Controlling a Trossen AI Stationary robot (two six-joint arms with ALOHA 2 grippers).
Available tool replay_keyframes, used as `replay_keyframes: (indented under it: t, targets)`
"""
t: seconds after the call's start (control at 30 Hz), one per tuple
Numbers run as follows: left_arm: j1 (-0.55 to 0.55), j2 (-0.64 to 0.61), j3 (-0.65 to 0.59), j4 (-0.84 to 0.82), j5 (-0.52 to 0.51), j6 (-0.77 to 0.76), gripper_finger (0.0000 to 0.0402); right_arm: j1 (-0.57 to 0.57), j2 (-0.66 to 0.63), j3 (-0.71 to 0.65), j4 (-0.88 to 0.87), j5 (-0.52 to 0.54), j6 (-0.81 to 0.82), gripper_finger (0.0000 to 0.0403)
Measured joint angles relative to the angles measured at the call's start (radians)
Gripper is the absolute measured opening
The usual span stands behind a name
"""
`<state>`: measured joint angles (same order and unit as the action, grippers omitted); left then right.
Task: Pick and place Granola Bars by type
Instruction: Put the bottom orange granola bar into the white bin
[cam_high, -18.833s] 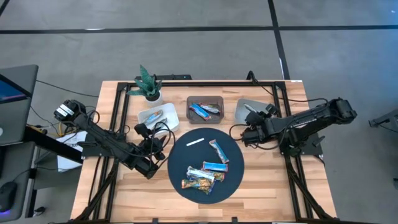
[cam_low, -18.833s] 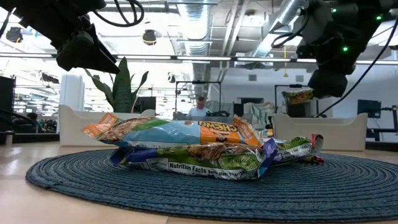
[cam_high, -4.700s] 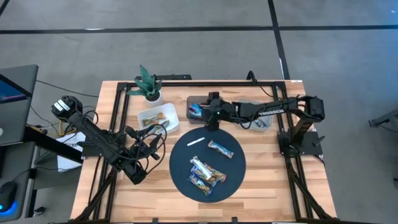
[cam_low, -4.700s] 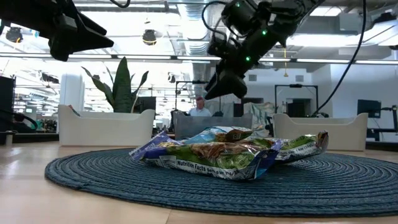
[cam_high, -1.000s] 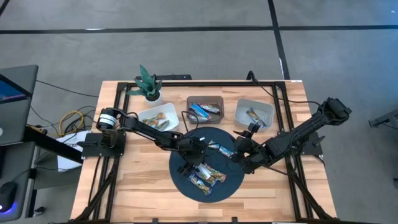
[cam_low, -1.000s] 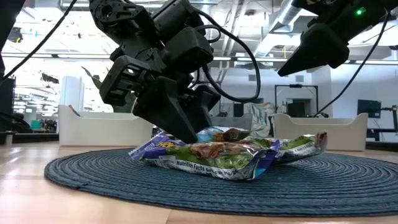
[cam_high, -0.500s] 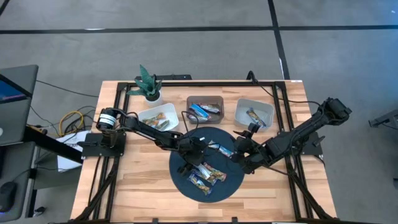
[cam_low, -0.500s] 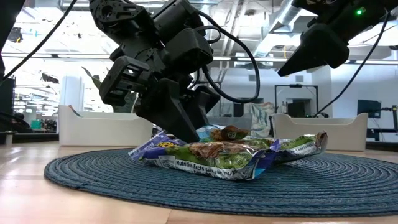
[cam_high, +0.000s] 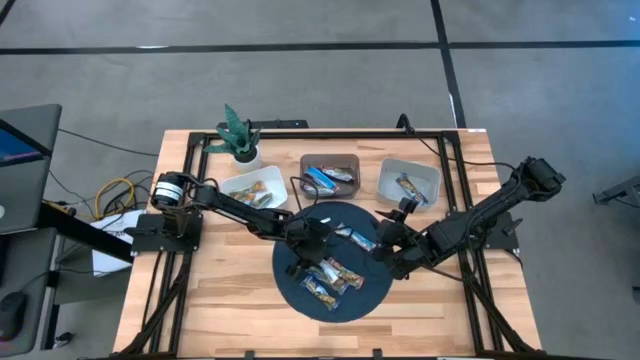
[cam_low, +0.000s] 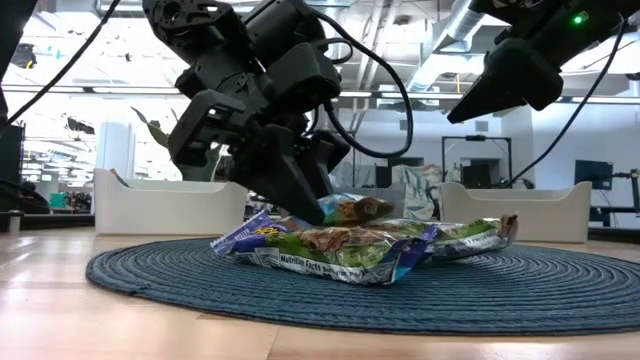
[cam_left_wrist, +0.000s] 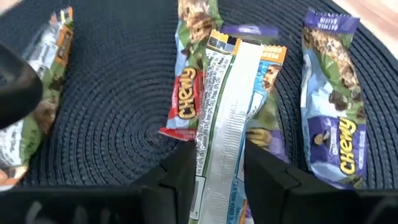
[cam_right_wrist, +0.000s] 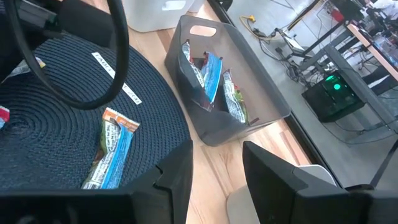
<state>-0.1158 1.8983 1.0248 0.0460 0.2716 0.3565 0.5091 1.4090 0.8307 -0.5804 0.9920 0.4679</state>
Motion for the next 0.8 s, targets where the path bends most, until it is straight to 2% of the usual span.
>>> replay_keyframes:
  t: [0.1, 0.53, 0.63, 0.8]
  targets:
    - [0.000, -0.003, 0.000, -0.010, -0.017, 0.000, 0.0105, 0.000, 0.000, 0.000, -0.004, 0.000, 0.001, 0.0134]
    - [-0.030, -0.077, 0.000, -0.097, -0.203, -0.036, 0.0072, 0.000, 0.000, 0.000, -0.015, -0.004, 0.003, 0.0134]
    - [-0.051, -0.092, 0.000, -0.131, -0.283, -0.044, 0.0069, 0.000, 0.000, 0.000, -0.014, -0.013, 0.003, 0.0134]
    - [-0.087, -0.137, 0.000, -0.204, -0.490, -0.110, 0.0068, 0.000, 0.000, 0.000, -0.014, -0.025, 0.003, 0.0134]
